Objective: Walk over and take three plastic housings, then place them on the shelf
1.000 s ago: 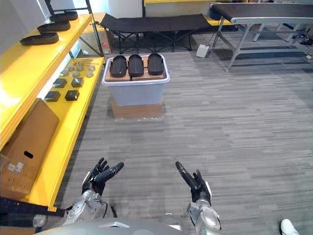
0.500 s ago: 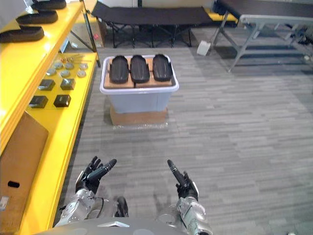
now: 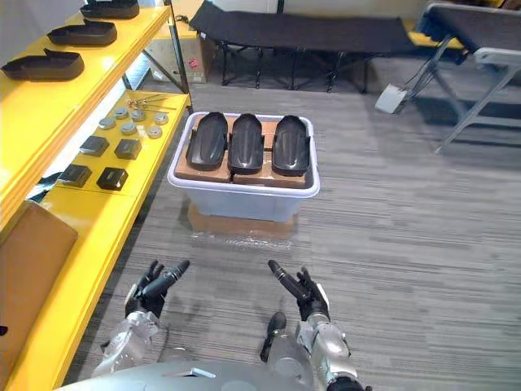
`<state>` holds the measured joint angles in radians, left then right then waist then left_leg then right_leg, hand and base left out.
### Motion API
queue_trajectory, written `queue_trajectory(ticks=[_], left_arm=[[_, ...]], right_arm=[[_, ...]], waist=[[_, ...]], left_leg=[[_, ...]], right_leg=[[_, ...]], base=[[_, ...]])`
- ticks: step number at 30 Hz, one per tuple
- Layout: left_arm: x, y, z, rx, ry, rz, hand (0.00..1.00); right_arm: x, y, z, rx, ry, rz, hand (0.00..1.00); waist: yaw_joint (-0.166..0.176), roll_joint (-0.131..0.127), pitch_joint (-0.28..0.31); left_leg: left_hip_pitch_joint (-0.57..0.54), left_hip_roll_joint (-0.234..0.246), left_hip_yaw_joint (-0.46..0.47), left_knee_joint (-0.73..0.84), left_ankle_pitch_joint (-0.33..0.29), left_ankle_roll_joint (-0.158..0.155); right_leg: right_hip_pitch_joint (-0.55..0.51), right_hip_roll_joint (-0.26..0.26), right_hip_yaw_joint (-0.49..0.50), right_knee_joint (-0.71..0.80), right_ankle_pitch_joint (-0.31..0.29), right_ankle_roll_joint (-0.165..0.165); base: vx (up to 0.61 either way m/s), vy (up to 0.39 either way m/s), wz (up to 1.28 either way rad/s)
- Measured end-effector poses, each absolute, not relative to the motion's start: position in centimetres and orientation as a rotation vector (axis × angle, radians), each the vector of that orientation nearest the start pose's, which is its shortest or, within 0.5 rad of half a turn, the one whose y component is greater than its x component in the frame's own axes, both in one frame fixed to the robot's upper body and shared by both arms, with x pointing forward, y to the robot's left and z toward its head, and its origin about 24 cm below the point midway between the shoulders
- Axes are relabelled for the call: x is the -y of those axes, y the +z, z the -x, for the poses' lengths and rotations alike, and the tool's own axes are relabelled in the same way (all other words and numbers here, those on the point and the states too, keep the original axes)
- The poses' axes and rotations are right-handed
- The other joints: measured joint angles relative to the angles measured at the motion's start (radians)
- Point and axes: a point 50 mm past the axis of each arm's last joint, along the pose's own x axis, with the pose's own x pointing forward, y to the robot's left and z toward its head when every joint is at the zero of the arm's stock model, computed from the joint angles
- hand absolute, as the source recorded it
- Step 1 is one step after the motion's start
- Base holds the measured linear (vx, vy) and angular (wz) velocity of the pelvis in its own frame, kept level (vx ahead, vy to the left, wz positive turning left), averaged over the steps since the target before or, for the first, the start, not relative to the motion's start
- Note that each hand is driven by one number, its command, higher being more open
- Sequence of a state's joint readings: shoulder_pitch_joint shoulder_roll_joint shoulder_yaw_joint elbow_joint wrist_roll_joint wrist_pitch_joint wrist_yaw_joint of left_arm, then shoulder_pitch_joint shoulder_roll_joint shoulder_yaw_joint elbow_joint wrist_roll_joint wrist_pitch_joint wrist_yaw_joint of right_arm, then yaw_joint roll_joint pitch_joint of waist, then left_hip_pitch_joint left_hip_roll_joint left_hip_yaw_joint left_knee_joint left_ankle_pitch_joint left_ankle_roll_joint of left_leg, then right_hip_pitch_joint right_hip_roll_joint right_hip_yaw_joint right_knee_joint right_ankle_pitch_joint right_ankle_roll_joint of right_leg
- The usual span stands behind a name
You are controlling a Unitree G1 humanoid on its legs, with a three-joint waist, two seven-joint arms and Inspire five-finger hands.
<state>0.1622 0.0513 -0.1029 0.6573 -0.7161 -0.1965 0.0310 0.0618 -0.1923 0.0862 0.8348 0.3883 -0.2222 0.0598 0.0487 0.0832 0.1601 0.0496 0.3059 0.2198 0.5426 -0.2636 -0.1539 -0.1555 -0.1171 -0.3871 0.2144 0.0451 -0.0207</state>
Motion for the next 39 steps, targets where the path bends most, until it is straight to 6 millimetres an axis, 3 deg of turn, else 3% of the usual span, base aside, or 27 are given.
queue_trajectory(ticks=[1, 2, 4, 7, 8, 9, 10, 11, 14, 16, 18, 21, 24, 25, 26, 27, 28, 31, 32, 35, 37, 39], left_arm=[[-16.3, -11.7, -14.7, -0.627, 0.335, 0.579, 1.00], [-16.1, -11.7, -14.6, -0.627, 0.329, 0.585, 1.00], [-16.0, -11.5, -14.9, -0.604, 0.293, 0.597, 1.00], [-15.9, -11.0, -15.5, -0.575, 0.279, 0.601, 1.00], [-16.0, -11.1, -15.4, -0.578, 0.284, 0.601, 1.00], [-16.2, -11.2, -15.2, -0.581, 0.294, 0.602, 1.00], [-16.7, -11.1, -15.2, -0.571, 0.315, 0.605, 1.00], [-16.8, -11.0, -15.5, -0.560, 0.320, 0.606, 1.00], [-17.6, -10.9, -15.6, -0.542, 0.345, 0.607, 1.00], [-18.0, -10.7, -15.8, -0.530, 0.338, 0.581, 1.00], [-18.3, -10.3, -16.2, -0.518, 0.343, 0.553, 1.00], [-18.5, -10.2, -16.5, -0.516, 0.330, 0.537, 1.00], [-19.1, -9.8, -17.2, -0.497, 0.331, 0.526, 1.00], [-19.8, -9.6, -17.3, -0.485, 0.343, 0.531, 1.00], [-21.0, -9.7, -16.5, -0.482, 0.366, 0.499, 1.00], [-21.7, -9.7, -16.1, -0.484, 0.380, 0.483, 1.00], [-22.2, -10.0, -15.5, -0.495, 0.416, 0.485, 1.00], [-21.7, -10.4, -15.1, -0.502, 0.452, 0.555, 1.00], [-20.7, -10.9, -14.8, -0.521, 0.458, 0.602, 1.00], [-18.7, -11.4, -14.3, -0.539, 0.436, 0.667, 1.00], [-18.1, -11.6, -13.7, -0.547, 0.402, 0.678, 1.00], [-17.7, -11.7, -13.5, -0.564, 0.382, 0.676, 1.00]], right_arm=[[20.8, -11.7, -16.0, -0.654, -0.138, -0.148, 1.00], [20.6, -11.7, -15.8, -0.655, -0.138, -0.153, 1.00], [20.6, -11.5, -15.5, -0.633, -0.152, -0.167, 1.00], [20.7, -10.8, -15.9, -0.589, -0.159, -0.165, 1.00], [20.9, -10.7, -15.7, -0.578, -0.167, -0.160, 1.00], [20.8, -10.6, -15.6, -0.576, -0.168, -0.160, 1.00], [19.8, -10.5, -15.5, -0.563, -0.147, -0.163, 1.00], [19.7, -10.3, -15.6, -0.552, -0.139, -0.163, 1.00], [19.1, -9.6, -16.4, -0.515, -0.090, -0.130, 1.00], [19.0, -9.2, -16.7, -0.491, -0.082, -0.134, 1.00], [19.0, -8.2, -17.4, -0.430, -0.076, -0.140, 1.00], [19.0, -7.0, -17.2, -0.353, -0.078, -0.160, 1.00], [19.0, -6.6, -17.0, -0.318, -0.090, -0.163, 1.00], [18.4, -7.1, -16.2, -0.343, -0.099, -0.185, 1.00], [17.5, -7.5, -15.6, -0.360, -0.100, -0.224, 1.00], [17.1, -7.5, -15.5, -0.361, -0.099, -0.240, 1.00], [16.9, -7.4, -15.7, -0.354, -0.090, -0.251, 1.00], [17.5, -6.3, -17.4, -0.295, -0.076, -0.237, 1.00], [18.4, -5.5, -18.3, -0.261, -0.083, -0.209, 1.00], [20.8, -4.8, -18.7, -0.257, -0.152, -0.165, 1.00], [22.5, -4.6, -18.6, -0.260, -0.212, -0.140, 1.00], [24.4, -3.8, -18.7, -0.227, -0.294, -0.116, 1.00]], waist=[[0.000, -0.010, 0.010], [0.001, -0.017, 0.017], [-0.001, -0.033, 0.024], [-0.004, -0.026, 0.027], [0.002, -0.021, 0.029], [0.007, -0.020, 0.027], [-0.004, -0.038, 0.027], [-0.005, -0.045, 0.028], [-0.008, -0.052, 0.033], [-0.013, -0.053, 0.034], [-0.028, -0.059, 0.038], [-0.056, -0.072, 0.037], [-0.083, -0.086, 0.037], [-0.078, -0.103, 0.032], [-0.073, -0.149, 0.011], [-0.069, -0.169, 0.004], [-0.061, -0.174, -0.008], [-0.044, -0.161, -0.001], [-0.048, -0.121, 0.021], [-0.049, -0.071, 0.041], [-0.047, -0.060, 0.038], [-0.039, -0.061, 0.039]], left_leg=[[-0.033, 0.031, 0.016, 0.116, 0.046, -0.001], [-0.050, 0.043, 0.035, 0.165, 0.034, -0.002], [-0.107, 0.046, 0.182, 0.173, -0.026, 0.056], [-0.162, -0.013, 0.280, -0.069, 0.003, 0.079], [-0.160, -0.035, 0.280, -0.150, 0.088, 0.093], [-0.144, -0.046, 0.285, -0.174, 0.112, 0.104], [-0.126, -0.085, 0.302, -0.224, 0.111, 0.108], [-0.127, -0.094, 0.309, -0.232, 0.112, 0.107], [-0.089, -0.123, 0.357, -0.252, 0.116, 0.141], [-0.073, -0.126, 0.357, -0.261, 0.113, 0.146], [-0.034, -0.133, 0.356, -0.306, 0.120, 0.146], [0.017, -0.142, 0.332, -0.367, 0.135, 0.137], [0.036, -0.148, 0.291, -0.429, 0.156, 0.136], [0.049, -0.149, 0.272, -0.445, 0.159, 0.126], [0.049, -0.158, 0.261, -0.439, 0.160, 0.110], [0.048, -0.162, 0.258, -0.435, 0.159, 0.102], [0.047, -0.147, 0.249, -0.429, 0.161, 0.089], [0.019, -0.112, 0.245, -0.380, 0.147, 0.067], [-0.009, -0.075, 0.230, -0.299, 0.113, 0.065], [-0.065, -0.007, 0.212, -0.101, 0.059, 0.084], [-0.078, 0.020, 0.205, -0.044, 0.061, 0.087], [-0.074, 0.012, 0.183, -0.063, 0.070, 0.088]], right_leg=[[0.066, 0.010, -0.013, -0.042, -0.010, -0.006], [0.098, 0.013, -0.022, -0.068, -0.019, -0.014], [0.183, 0.013, -0.046, -0.135, -0.030, -0.010], [0.206, 0.011, -0.052, -0.171, -0.028, 0.008], [0.212, 0.011, -0.047, -0.186, -0.022, 0.026], [0.220, 0.011, -0.046, -0.201, -0.015, 0.036], [0.248, -0.003, -0.051, -0.253, 0.006, 0.064], [0.241, -0.009, -0.051, -0.255, 0.018, 0.080], [0.245, -0.027, -0.026, -0.281, 0.034, 0.094], [0.238, -0.037, -0.018, -0.231, 0.005, 0.090], [0.174, -0.066, -0.007, -0.056, -0.066, 0.084], [0.183, -0.080, -0.030, 0.009, -0.070, 0.078], [0.115, -0.109, 0.001, 0.175, -0.073, 0.080], [0.090, -0.123, 0.042, 0.185, -0.135, 0.078], [0.094, -0.132, 0.060, 0.106, -0.064, 0.112], [0.095, -0.133, 0.065, 0.076, -0.034, 0.115], [0.121, -0.116, 0.059, 0.031, -0.047, 0.112], [0.169, -0.076, 0.032, -0.063, -0.050, 0.108], [0.192, -0.056, 0.016, -0.076, -0.056, 0.101], [0.274, -0.022, -0.022, -0.124, -0.091, 0.100], [0.310, -0.004, -0.029, -0.148, -0.094, 0.095], [0.321, -0.002, -0.022, -0.171, -0.092, 0.097]], base=[[0.30, -0.190, 0.39], [0.24, -0.146, 0.39], [0.18, -0.078, 0.30], [0.13, 0.037, -0.01], [0.10, 0.099, -0.35], [0.17, 0.128, -0.31], [0.17, 0.074, -0.19], [0.22, 0.080, -0.12], [0.19, 0.081, -0.30], [0.18, 0.059, -0.16], [0.15, 0.057, -0.10], [0.09, 0.024, 0.15], [0.04, 0.013, 0.40], [0.05, -0.062, 0.60], [0.09, -0.139, 0.45], [0.15, -0.218, 0.22], [0.18, -0.228, 0.01], [0.08, -0.148, 0.01], [0.01, -0.113, 0.15], [0.00, -0.099, 0.30], [-0.03, -0.056, 0.23], [-0.03, -0.011, -0.04]])
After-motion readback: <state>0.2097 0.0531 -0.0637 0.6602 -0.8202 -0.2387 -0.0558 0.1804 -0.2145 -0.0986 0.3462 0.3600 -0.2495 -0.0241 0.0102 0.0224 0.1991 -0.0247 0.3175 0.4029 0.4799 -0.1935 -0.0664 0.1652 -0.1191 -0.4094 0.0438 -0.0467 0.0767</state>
